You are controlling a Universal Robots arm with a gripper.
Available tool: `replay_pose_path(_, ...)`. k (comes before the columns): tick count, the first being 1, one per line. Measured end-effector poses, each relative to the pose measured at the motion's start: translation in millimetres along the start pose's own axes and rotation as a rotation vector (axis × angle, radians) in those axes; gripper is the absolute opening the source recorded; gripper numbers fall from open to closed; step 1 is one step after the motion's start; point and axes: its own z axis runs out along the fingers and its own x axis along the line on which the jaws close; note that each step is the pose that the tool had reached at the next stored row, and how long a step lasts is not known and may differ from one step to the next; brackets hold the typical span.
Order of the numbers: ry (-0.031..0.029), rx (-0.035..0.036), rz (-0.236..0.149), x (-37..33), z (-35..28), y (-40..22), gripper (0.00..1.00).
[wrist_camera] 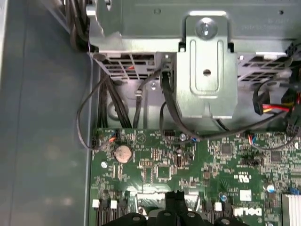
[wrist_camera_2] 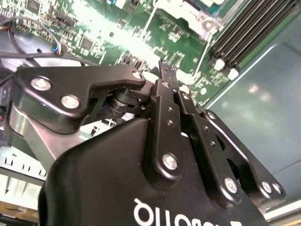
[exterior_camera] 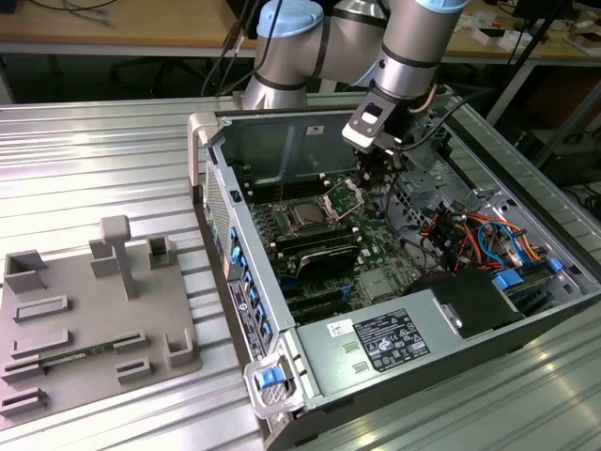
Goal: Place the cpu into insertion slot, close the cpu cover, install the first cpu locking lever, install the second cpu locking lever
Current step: 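Close the cpu cover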
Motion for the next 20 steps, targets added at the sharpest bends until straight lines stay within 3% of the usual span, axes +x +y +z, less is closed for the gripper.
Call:
replay_pose_path(6,-0.0001,0.0007,0.000,-0.3,1.2,15.3,0.11)
replay_pose_path(11,0.0001,0.0030,0.000,-0.1,6.6,19.2,0.11)
replay_pose_path(17,0.0008,0.0094,0.000,0.1,15.8,18.8,0.11)
replay_pose_path(20,0.0010,0.0094,0.000,0.1,16.0,18.9,0.11)
